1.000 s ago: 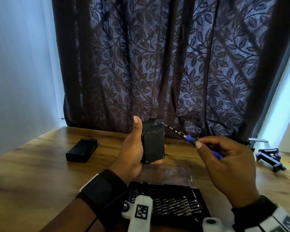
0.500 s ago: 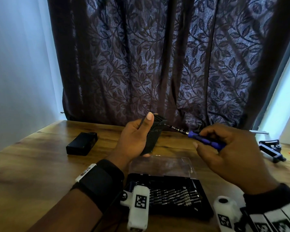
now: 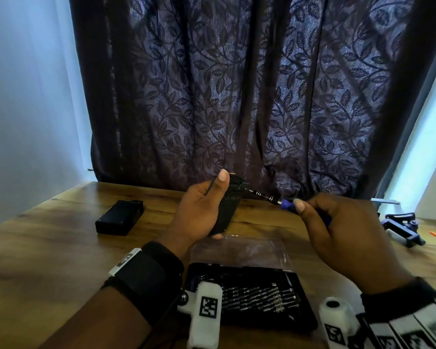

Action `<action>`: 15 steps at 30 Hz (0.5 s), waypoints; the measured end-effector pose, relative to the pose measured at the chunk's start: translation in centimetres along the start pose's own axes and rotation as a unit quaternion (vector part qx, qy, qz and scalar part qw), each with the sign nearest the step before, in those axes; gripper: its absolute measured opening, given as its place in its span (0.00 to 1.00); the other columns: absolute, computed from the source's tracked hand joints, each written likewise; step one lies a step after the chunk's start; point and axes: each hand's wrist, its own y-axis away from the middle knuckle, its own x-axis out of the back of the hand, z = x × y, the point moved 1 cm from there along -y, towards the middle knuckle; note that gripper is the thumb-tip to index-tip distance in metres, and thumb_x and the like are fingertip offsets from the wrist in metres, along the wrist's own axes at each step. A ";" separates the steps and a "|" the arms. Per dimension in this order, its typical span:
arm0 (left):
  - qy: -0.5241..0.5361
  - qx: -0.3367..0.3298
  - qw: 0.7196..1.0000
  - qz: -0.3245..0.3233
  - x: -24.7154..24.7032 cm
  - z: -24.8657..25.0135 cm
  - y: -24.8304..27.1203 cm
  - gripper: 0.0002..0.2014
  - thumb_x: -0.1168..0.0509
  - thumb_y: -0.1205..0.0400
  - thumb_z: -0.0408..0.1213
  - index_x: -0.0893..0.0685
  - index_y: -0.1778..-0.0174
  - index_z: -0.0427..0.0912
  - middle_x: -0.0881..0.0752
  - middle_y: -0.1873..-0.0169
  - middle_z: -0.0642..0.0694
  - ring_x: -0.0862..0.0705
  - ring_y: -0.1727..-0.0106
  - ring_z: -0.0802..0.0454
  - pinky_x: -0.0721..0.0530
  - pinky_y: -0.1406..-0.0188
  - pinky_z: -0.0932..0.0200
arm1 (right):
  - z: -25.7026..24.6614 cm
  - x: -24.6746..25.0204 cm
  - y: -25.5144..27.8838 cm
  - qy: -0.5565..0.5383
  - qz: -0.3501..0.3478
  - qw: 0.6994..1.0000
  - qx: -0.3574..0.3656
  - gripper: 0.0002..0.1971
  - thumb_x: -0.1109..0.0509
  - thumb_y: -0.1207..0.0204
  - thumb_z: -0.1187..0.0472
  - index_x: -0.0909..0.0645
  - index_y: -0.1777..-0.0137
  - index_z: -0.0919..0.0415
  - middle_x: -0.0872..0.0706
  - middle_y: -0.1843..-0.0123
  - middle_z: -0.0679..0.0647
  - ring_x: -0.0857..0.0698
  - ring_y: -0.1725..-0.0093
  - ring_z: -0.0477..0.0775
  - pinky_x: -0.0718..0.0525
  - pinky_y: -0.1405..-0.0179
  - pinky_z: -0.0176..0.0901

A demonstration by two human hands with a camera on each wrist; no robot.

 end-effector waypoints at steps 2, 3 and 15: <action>-0.002 0.000 1.000 0.000 0.0 -0.1 -0.2 0.55 0.39 0.31 0.83 0.20 0.42 0.25 0.21 0.60 0.13 0.17 0.59 0.13 0.15 0.70 0.20 | -0.1 0.0 0.1 -0.022 0.000 1.000 -0.009 0.21 0.35 0.17 0.38 0.17 0.66 0.49 0.20 0.75 0.45 0.18 0.71 0.46 0.28 0.74 0.34; -0.003 -0.001 1.000 0.001 0.0 -0.1 -0.2 0.57 0.39 0.34 0.86 0.20 0.42 0.26 0.21 0.60 0.14 0.16 0.60 0.13 0.14 0.71 0.22 | -0.1 0.0 0.1 -0.038 0.003 0.999 -0.016 0.16 0.29 0.20 0.40 0.15 0.63 0.48 0.17 0.72 0.43 0.16 0.68 0.44 0.26 0.71 0.32; 0.006 -0.053 0.998 0.027 -0.3 0.0 0.0 0.51 0.41 0.30 0.82 0.20 0.51 0.26 0.20 0.63 0.16 0.16 0.67 0.30 0.12 0.71 0.26 | 0.1 -0.2 0.1 -0.023 -0.002 1.000 -0.008 0.25 0.37 0.15 0.41 0.23 0.73 0.51 0.29 0.81 0.47 0.22 0.74 0.48 0.35 0.77 0.30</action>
